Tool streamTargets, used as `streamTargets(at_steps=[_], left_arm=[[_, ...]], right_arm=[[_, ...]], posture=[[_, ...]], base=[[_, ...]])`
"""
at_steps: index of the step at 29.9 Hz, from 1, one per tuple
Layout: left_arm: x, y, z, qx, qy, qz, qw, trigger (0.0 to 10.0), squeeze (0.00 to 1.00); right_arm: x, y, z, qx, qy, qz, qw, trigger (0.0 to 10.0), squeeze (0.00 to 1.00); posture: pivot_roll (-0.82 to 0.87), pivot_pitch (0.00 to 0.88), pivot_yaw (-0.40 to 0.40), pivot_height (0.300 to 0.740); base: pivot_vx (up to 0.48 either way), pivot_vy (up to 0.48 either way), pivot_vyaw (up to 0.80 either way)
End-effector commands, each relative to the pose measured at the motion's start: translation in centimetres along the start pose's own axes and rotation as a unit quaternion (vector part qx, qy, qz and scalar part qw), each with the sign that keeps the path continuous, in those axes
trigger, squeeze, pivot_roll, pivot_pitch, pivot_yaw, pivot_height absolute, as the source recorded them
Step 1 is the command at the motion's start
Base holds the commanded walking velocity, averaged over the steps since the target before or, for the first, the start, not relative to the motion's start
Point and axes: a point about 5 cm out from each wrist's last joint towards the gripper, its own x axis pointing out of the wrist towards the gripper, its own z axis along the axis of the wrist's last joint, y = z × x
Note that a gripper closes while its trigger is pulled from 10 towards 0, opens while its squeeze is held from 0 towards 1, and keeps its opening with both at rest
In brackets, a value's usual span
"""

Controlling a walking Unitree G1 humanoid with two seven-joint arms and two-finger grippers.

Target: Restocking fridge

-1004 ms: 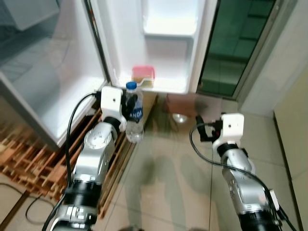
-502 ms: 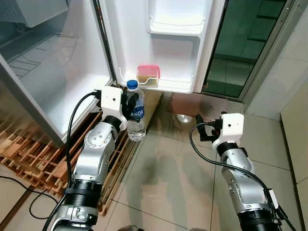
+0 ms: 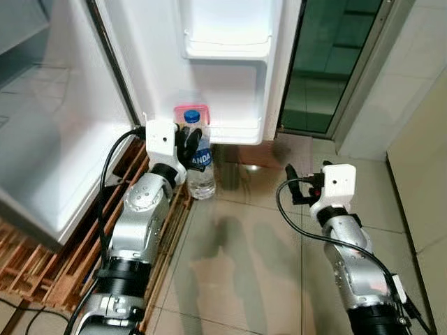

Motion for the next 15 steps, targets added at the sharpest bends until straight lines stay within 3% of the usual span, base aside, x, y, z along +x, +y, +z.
streamTargets(at_steps=[1, 15], left_arm=[[0.20, 0.37, 1.08, 0.005, -0.023, 0.013, 1.000, 10.0, 0.00], [0.40, 0.80, 1.26, 0.016, -0.022, 0.026, 0.999, 10.0, 0.00]], right_arm=[[-0.37, 0.10, -0.54, -0.003, 0.008, 0.004, 1.000, 10.0, 0.09], [-0.41, 0.19, -0.62, 0.000, 0.009, 0.007, 1.000, 10.0, 0.09]], posture=[[-0.09, 0.000, 0.044, 0.740], [-0.09, 0.000, 0.045, 0.740]], base=[[0.000, 0.000, 0.00], [0.000, 0.000, 0.00]])
